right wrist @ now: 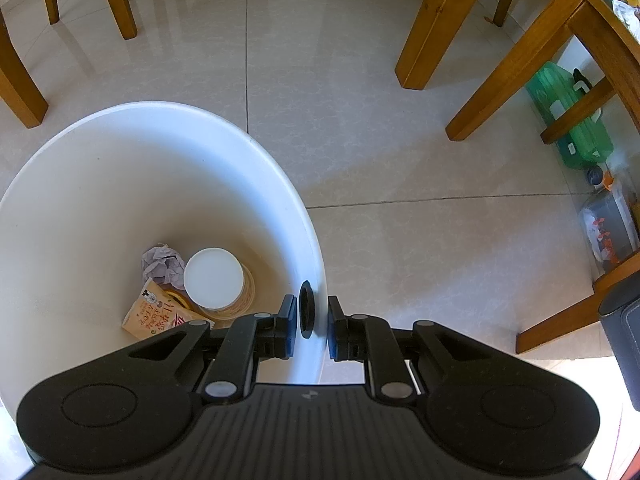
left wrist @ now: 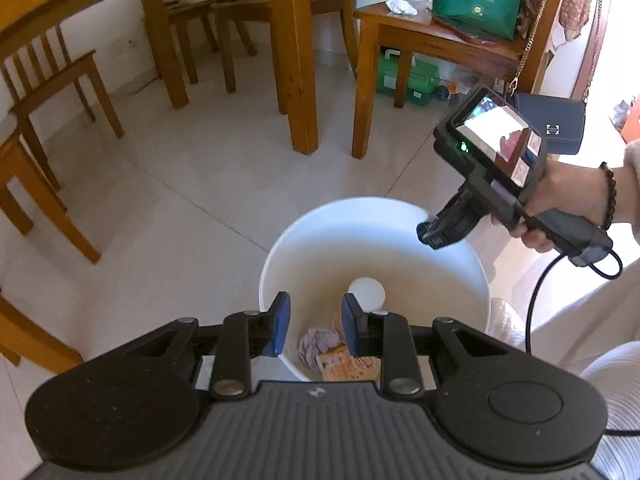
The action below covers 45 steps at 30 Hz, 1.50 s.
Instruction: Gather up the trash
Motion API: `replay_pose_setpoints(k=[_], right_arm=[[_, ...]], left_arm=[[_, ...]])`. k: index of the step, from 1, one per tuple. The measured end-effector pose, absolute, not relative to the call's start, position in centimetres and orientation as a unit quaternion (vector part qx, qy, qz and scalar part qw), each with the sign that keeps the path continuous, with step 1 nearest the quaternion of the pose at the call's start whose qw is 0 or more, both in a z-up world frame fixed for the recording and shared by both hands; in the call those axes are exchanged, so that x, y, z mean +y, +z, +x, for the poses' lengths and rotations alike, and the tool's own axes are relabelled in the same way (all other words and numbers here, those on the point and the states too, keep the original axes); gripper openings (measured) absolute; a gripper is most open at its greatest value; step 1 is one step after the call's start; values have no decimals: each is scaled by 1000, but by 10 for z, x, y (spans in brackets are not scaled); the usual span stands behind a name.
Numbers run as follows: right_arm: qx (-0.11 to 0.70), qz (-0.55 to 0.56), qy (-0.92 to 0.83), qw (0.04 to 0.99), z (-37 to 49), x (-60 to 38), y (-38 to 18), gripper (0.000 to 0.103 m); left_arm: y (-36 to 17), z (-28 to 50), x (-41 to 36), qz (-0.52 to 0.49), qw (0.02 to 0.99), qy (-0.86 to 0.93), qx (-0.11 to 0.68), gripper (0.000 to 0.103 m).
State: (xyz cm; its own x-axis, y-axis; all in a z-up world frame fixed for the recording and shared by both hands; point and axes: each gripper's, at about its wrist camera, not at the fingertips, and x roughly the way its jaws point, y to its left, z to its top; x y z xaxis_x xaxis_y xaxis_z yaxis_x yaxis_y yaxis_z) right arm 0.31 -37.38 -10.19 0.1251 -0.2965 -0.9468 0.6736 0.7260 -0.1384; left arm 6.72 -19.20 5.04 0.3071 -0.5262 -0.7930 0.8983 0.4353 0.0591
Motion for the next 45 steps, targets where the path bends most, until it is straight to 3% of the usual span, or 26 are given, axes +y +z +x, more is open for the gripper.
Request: replay_pose_setpoints(k=[8, 11, 15, 22, 32, 45], right_arm=[[572, 163, -330, 733, 3, -374, -102, 19], [572, 165, -330, 732, 3, -373, -102, 19], [572, 164, -331, 732, 4, -373, -102, 19], [572, 163, -332, 732, 4, -372, -102, 19], [573, 165, -335, 730, 4, -371, -102, 19], [573, 161, -335, 730, 6, -371, -100, 19]], left_arm=[[26, 66, -165, 237, 773, -427, 405, 30], [1, 69, -141, 209, 777, -396, 442, 36], [-49, 62, -112, 176, 791, -344, 475, 51], [-159, 19, -98, 226, 753, -367, 497, 60], [-272, 3, -114, 319, 695, -394, 510, 60], [-294, -5, -129, 370, 685, -411, 474, 49]])
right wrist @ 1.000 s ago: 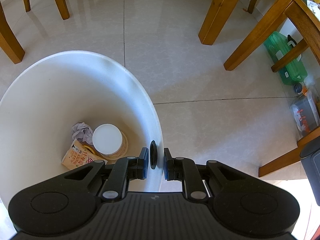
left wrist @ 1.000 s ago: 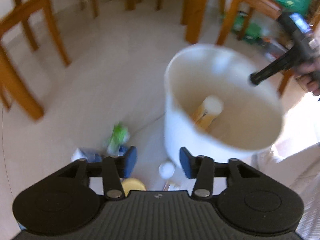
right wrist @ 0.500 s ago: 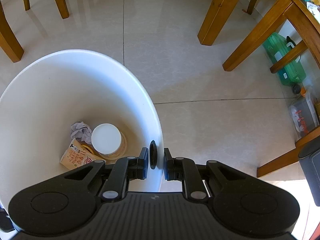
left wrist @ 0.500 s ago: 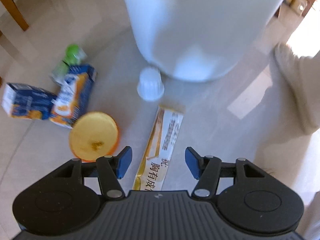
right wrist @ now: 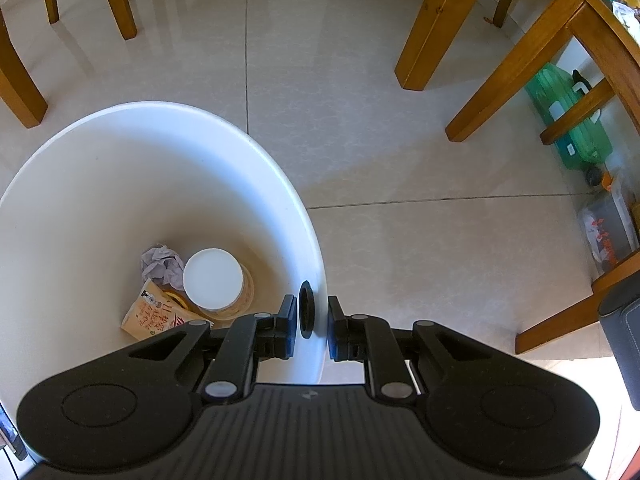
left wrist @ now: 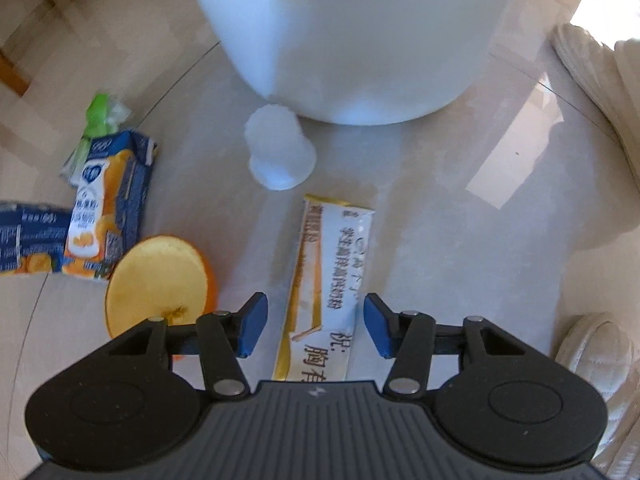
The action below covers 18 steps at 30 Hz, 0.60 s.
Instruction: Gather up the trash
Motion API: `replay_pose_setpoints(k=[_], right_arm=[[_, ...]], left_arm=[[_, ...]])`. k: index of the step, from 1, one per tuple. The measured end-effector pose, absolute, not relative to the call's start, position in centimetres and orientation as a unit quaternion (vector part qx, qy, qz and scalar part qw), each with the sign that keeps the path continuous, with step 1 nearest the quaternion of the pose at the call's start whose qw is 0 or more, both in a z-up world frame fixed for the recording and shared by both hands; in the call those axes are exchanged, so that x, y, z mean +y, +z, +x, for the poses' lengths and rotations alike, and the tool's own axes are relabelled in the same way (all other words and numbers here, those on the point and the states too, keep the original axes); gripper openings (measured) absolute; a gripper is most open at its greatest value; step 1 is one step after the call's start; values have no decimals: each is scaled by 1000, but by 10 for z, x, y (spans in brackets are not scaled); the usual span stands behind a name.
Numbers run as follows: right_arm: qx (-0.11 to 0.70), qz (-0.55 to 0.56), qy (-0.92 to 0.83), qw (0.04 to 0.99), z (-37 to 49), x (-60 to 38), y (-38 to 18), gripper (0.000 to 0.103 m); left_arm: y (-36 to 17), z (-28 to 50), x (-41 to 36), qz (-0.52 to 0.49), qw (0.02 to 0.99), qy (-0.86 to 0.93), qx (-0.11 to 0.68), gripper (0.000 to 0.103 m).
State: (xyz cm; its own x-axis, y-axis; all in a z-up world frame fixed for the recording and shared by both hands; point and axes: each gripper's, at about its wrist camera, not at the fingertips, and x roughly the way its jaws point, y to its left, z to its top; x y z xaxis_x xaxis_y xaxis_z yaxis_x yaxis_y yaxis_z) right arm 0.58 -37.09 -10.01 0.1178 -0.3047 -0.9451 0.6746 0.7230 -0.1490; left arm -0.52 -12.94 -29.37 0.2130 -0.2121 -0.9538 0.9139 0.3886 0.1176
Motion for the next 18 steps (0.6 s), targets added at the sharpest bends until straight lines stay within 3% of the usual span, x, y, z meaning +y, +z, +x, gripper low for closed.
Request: replay_pose_setpoints(k=[1, 2, 7, 18], right_arm=[[573, 161, -335, 730, 6, -371, -100, 19], [573, 162, -335, 730, 6, -371, -100, 19], [574, 160, -335, 730, 6, -370, -100, 19], [575, 156, -333, 730, 9, -370, -101, 19]], left_arm=[[-293, -7, -130, 368, 683, -416, 475, 39], [-293, -7, -129, 362, 679, -421, 480, 36], [-290, -7, -126, 340, 681, -411, 502, 29], [-223, 2, -101, 271, 690, -376, 556, 28]])
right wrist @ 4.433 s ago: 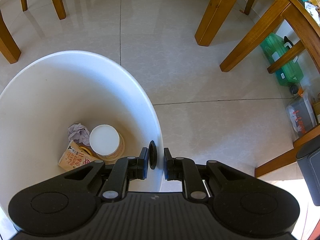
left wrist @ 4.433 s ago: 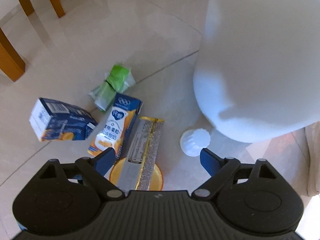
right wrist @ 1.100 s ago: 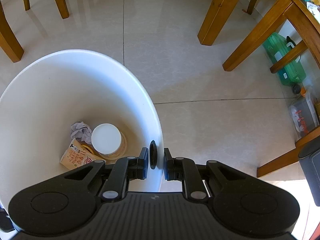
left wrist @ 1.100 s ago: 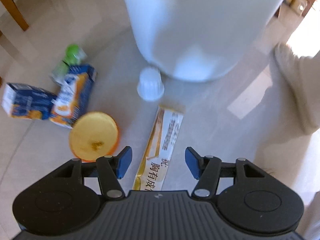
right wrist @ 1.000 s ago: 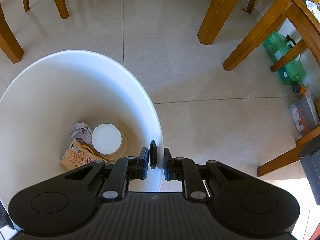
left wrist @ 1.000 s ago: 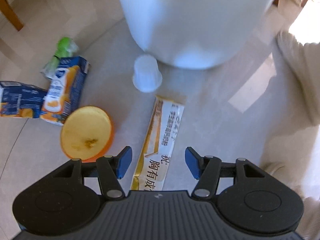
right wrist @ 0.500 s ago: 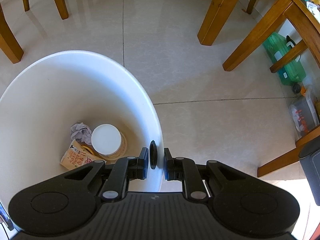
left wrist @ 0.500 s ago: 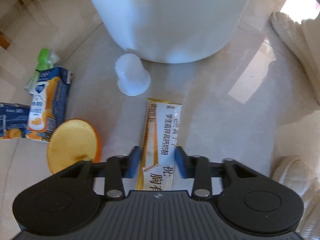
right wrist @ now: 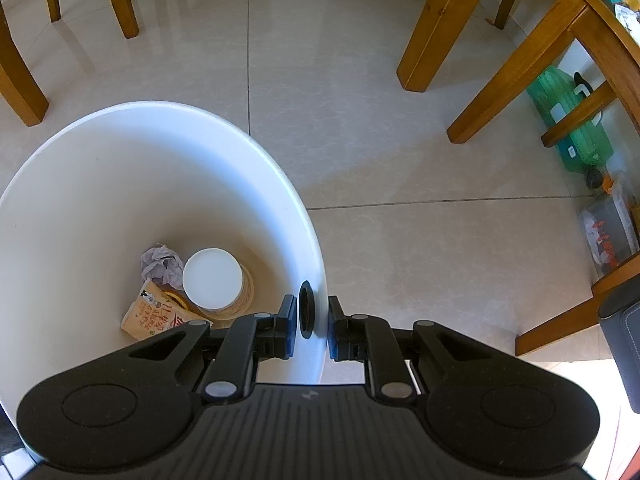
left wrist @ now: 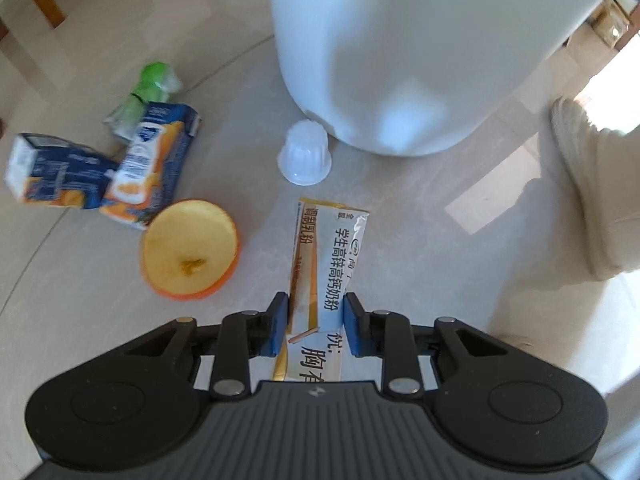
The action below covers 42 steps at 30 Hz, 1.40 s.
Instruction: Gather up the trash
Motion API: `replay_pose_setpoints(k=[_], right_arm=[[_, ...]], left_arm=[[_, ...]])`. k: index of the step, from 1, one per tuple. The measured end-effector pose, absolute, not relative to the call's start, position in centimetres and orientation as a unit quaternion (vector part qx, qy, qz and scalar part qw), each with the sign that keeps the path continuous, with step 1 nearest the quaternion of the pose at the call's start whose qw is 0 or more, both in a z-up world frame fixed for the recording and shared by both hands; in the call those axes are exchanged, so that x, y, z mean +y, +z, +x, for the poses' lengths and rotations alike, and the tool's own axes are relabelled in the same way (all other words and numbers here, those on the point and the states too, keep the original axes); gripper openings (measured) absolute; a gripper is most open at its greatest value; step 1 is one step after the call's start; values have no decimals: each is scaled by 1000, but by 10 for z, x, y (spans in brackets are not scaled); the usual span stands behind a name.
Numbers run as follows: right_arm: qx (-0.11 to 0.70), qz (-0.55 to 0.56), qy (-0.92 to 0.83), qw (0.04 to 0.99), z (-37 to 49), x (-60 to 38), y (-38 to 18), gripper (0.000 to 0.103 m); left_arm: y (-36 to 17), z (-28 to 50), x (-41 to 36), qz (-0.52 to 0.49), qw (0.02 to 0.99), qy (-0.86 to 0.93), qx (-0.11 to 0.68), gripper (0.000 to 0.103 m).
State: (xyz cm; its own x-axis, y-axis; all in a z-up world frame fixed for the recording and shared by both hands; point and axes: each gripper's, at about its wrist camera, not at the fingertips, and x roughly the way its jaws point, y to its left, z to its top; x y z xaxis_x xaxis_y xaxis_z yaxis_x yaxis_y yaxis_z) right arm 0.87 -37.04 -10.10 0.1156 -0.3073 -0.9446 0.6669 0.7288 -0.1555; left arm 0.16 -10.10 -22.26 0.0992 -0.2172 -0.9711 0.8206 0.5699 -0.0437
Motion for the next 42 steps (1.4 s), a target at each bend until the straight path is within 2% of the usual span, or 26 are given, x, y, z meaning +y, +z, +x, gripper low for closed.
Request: replay_pose_setpoints(k=[6, 11, 13, 18, 24, 26, 28, 34, 42], right_arm=[[575, 156, -333, 731, 8, -369, -102, 19], [574, 157, -331, 732, 7, -369, -102, 19], [575, 156, -329, 733, 6, -370, -101, 19], [575, 158, -326, 734, 5, -370, -101, 19], [574, 160, -324, 735, 3, -371, -101, 19], [574, 161, -324, 735, 3, -371, -101, 19], [574, 160, -323, 735, 4, -371, -101, 19], [571, 167, -321, 737, 2, -371, -102, 19], [571, 166, -321, 737, 3, -370, -102, 19]], left_arm=[[-141, 0, -89, 264, 689, -387, 554, 28], [-48, 6, -82, 260, 696, -410, 528, 28], [-13, 9, -91, 250, 707, -418, 513, 28], [38, 31, -126, 202, 741, -442, 464, 28], [31, 63, -200, 172, 759, -455, 433, 31], [23, 70, -222, 177, 759, -452, 434, 41], [16, 75, -237, 186, 762, -445, 432, 61], [14, 68, -235, 201, 770, -434, 421, 68], [6, 69, -192, 202, 780, -406, 432, 70]])
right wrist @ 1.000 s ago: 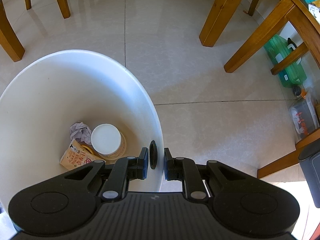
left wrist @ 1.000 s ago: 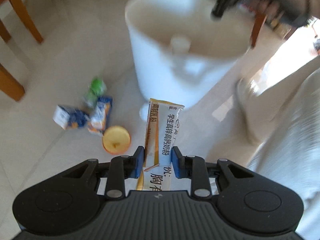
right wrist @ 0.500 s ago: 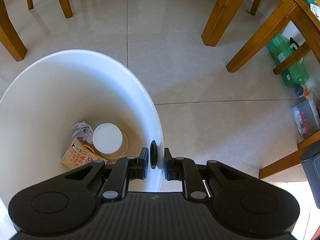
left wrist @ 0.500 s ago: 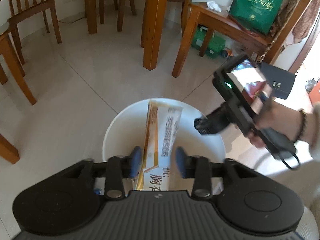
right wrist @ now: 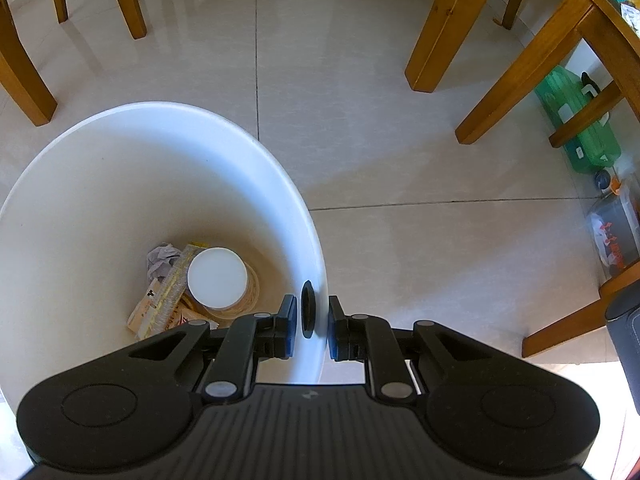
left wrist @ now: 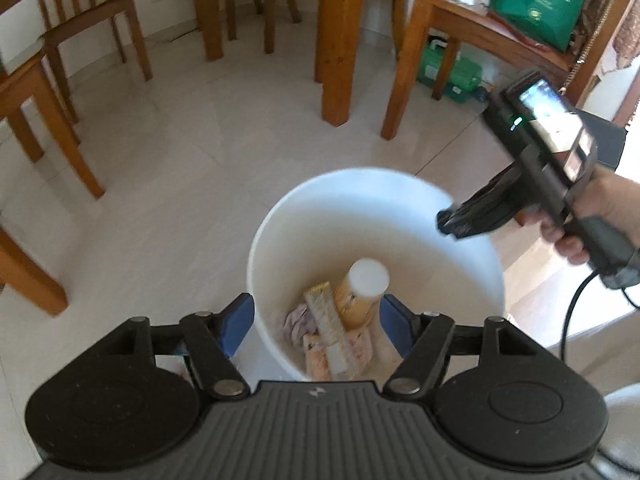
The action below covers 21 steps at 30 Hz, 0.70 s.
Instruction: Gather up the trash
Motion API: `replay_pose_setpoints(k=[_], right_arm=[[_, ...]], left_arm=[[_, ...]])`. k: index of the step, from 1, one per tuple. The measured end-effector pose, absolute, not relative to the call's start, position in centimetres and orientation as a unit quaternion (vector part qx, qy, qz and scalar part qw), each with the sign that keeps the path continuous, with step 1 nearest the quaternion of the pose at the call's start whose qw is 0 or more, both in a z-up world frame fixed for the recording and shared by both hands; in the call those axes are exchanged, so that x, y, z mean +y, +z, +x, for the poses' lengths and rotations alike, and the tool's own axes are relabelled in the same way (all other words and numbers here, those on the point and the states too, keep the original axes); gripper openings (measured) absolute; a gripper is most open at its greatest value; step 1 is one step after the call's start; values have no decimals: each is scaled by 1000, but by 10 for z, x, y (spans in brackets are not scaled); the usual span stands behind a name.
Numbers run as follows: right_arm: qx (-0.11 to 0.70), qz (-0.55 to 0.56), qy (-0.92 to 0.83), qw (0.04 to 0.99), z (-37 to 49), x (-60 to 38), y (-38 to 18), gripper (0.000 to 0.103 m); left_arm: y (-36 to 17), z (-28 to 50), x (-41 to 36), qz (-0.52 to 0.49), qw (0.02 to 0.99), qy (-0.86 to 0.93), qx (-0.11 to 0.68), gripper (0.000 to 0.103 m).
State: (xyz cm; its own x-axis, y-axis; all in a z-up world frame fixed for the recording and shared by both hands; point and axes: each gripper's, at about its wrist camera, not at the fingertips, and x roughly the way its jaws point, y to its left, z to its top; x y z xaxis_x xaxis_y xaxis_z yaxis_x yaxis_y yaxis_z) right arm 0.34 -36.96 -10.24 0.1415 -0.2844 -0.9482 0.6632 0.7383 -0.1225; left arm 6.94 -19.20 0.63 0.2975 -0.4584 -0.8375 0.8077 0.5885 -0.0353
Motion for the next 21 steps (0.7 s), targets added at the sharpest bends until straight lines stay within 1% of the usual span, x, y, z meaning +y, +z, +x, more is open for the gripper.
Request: replay_pose_setpoints(k=[3, 8, 11, 13, 16, 21], right_arm=[[571, 162, -323, 737, 4, -368, -103, 19], [572, 158, -323, 737, 4, -367, -102, 20], [572, 158, -324, 737, 4, -368, -101, 20], [572, 158, -324, 737, 4, -368, -101, 20], [572, 157, -325, 736, 4, -367, -102, 21], [574, 154, -326, 736, 4, -368, -101, 21]], left_arm=[[-10, 72, -173, 193, 787, -382, 444, 71], [-44, 74, -139, 171, 795, -340, 473, 76], [-71, 73, -121, 156, 797, -311, 493, 80], [-91, 71, -112, 151, 796, -298, 504, 86], [-117, 65, -103, 159, 802, -277, 505, 90], [-161, 57, -98, 188, 802, -249, 510, 90]])
